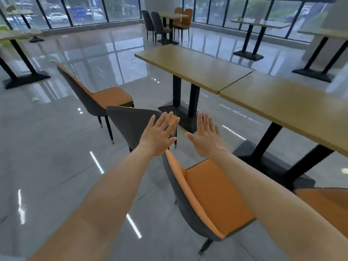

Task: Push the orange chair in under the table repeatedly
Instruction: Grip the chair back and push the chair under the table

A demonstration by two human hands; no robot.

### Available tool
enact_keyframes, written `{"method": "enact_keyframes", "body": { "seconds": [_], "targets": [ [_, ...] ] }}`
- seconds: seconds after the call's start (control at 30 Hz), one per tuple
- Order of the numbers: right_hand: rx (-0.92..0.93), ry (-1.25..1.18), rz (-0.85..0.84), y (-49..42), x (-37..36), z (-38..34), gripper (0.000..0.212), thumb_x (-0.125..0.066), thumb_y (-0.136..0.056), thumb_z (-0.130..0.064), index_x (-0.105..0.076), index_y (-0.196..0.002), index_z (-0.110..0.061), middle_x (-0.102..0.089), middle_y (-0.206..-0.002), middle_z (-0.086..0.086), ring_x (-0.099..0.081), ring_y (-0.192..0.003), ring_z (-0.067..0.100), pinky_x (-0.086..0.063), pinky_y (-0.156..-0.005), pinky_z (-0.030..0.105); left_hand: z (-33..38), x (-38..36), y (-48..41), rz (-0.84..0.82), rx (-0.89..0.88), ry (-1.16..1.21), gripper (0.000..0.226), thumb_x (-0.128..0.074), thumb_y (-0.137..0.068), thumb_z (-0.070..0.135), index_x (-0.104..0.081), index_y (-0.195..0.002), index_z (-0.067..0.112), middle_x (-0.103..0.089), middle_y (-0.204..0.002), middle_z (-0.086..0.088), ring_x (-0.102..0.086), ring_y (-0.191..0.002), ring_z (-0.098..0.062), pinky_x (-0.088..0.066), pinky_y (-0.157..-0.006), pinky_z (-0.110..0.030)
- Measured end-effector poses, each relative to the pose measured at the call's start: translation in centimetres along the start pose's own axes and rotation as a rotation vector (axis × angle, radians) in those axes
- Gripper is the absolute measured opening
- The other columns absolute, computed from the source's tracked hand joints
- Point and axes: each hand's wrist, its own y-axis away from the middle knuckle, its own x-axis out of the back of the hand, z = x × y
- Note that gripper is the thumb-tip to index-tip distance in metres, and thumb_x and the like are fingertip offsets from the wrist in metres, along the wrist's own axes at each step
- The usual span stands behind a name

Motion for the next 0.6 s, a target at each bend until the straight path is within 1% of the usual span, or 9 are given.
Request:
{"method": "enact_keyframes", "body": {
  "seconds": [0.13,0.23,0.4,0.5,0.53,0.6],
  "targets": [
    [-0.215,-0.03,0.004,-0.3,-2.7,-2.1,0.073,-0.019,-0.095,-0.053,0.023,-0.142,-0.015,0.022,-0.154,0.011,0.017,-0.142,0.025,0.008,-0.116,0.041,-2.9,-2.4,-2.3,-0.047,-0.225,0.021,0.065,-0.021,-0.098,0.048,0.017,-0.145,0.024,0.014,-0.157,-0.004,0.013,-0.144,-0.021,0.004,-0.117,-0.046],
    [-0.389,-0.04,-0.011,0.9,-4.9,-4.0,0.075,-0.021,-0.095,-0.055,0.021,-0.143,-0.016,0.019,-0.155,0.011,0.013,-0.143,0.024,0.006,-0.117,0.041,-4.3,-4.5,-2.7,-0.059,-0.405,0.03,0.066,-0.022,-0.097,0.05,0.015,-0.145,0.025,0.014,-0.157,-0.003,0.012,-0.145,-0.02,0.004,-0.117,-0.045],
    [-0.528,-0.016,-0.055,5.1,-8.3,-7.0,0.077,-0.021,-0.094,-0.056,0.021,-0.143,-0.013,0.018,-0.155,0.012,0.012,-0.144,0.025,0.004,-0.117,0.041,-4.2,-7.3,-1.5,-0.162,-0.587,0.077,0.073,-0.025,-0.093,0.057,0.018,-0.144,0.025,0.015,-0.157,-0.003,0.013,-0.144,-0.018,0.005,-0.117,-0.044],
    [-0.61,-0.052,-0.113,7.7,-10.0,-7.8,0.081,-0.02,-0.091,-0.061,0.026,-0.141,-0.016,0.023,-0.154,0.009,0.015,-0.143,0.025,0.004,-0.117,0.041,-3.2,-8.5,-0.8,-0.192,-0.699,0.103,0.093,-0.038,-0.084,0.067,0.018,-0.144,0.026,0.016,-0.157,-0.002,0.013,-0.145,-0.018,0.005,-0.117,-0.045],
    [-0.631,-0.074,-0.144,8.5,-10.7,-7.9,0.083,-0.022,-0.09,-0.062,0.028,-0.14,-0.018,0.024,-0.153,0.008,0.016,-0.143,0.026,0.004,-0.117,0.041,-2.7,-8.8,-0.7,-0.201,-0.722,0.115,0.101,-0.046,-0.079,0.068,0.019,-0.144,0.026,0.016,-0.157,-0.001,0.012,-0.145,-0.019,0.005,-0.117,-0.045],
    [-0.669,-0.092,-0.206,10.1,-12.0,-7.9,0.088,-0.028,-0.089,-0.064,0.03,-0.139,-0.02,0.025,-0.153,0.008,0.014,-0.143,0.029,0.001,-0.117,0.042,-1.7,-9.5,-0.3,-0.209,-0.75,0.125,0.113,-0.059,-0.074,0.065,0.02,-0.144,0.026,0.017,-0.157,-0.002,0.012,-0.145,-0.021,0.003,-0.117,-0.046]
  ]
}}
